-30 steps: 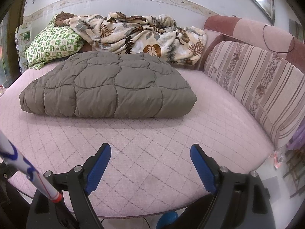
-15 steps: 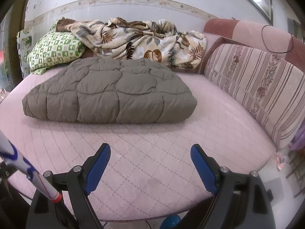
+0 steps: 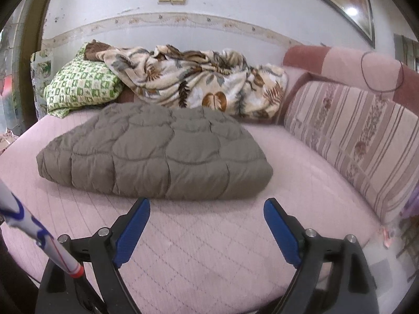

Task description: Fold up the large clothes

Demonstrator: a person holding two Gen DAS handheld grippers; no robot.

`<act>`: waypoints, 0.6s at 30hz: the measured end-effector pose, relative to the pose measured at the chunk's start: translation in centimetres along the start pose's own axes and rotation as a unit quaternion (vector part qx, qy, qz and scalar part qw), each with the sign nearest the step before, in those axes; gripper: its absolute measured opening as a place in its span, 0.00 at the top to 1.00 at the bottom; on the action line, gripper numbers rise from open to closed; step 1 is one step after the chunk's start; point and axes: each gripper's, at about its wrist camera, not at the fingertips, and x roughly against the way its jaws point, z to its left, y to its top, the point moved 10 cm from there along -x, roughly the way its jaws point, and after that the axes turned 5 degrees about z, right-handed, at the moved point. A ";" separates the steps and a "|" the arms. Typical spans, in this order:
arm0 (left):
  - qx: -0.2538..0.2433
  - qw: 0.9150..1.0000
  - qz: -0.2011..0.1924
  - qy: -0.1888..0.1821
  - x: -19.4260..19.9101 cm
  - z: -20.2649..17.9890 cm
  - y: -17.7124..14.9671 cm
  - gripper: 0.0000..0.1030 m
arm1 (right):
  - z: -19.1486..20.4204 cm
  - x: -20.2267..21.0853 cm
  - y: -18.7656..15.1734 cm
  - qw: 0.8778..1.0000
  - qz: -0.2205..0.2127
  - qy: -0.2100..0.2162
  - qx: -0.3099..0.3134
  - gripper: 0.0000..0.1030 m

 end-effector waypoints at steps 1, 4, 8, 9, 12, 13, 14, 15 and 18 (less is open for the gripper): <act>0.000 1.000 0.000 -0.001 -0.1 0.0 0.2 0.02 | 0.1 0.0 0.2 1.000 -0.003 0.002 0.001 0.10; 0.000 1.000 0.005 -0.007 -0.5 -0.1 0.6 0.02 | 0.3 -0.1 0.5 1.000 -0.006 0.005 0.001 0.10; 0.004 0.999 0.020 -0.026 -1.4 -0.3 1.3 0.02 | 0.5 -0.5 1.0 1.000 -0.005 0.009 0.003 0.10; 0.006 0.999 0.022 -0.030 -1.6 -0.4 1.6 0.02 | 0.6 -0.6 1.2 1.000 -0.006 0.009 0.003 0.10; 0.007 0.999 0.022 -0.031 -2.1 -0.5 2.2 0.02 | 0.8 -0.9 1.7 1.000 -0.007 0.011 0.005 0.10; 0.008 0.999 0.024 -0.033 -2.3 -0.6 2.3 0.02 | 0.9 -1.0 1.8 1.000 -0.007 0.011 0.007 0.10; 0.008 0.999 0.027 -0.034 -2.6 -0.7 2.4 0.02 | 1.0 -1.2 1.9 1.000 -0.006 0.012 0.007 0.10; 0.010 0.999 0.032 -0.037 -2.9 -0.8 2.5 0.02 | 1.1 -1.3 1.9 1.000 -0.004 0.013 0.007 0.10; 0.016 0.998 0.043 -0.043 -3.5 -0.9 2.3 0.02 | 1.4 -1.9 1.9 1.000 0.003 0.018 0.006 0.10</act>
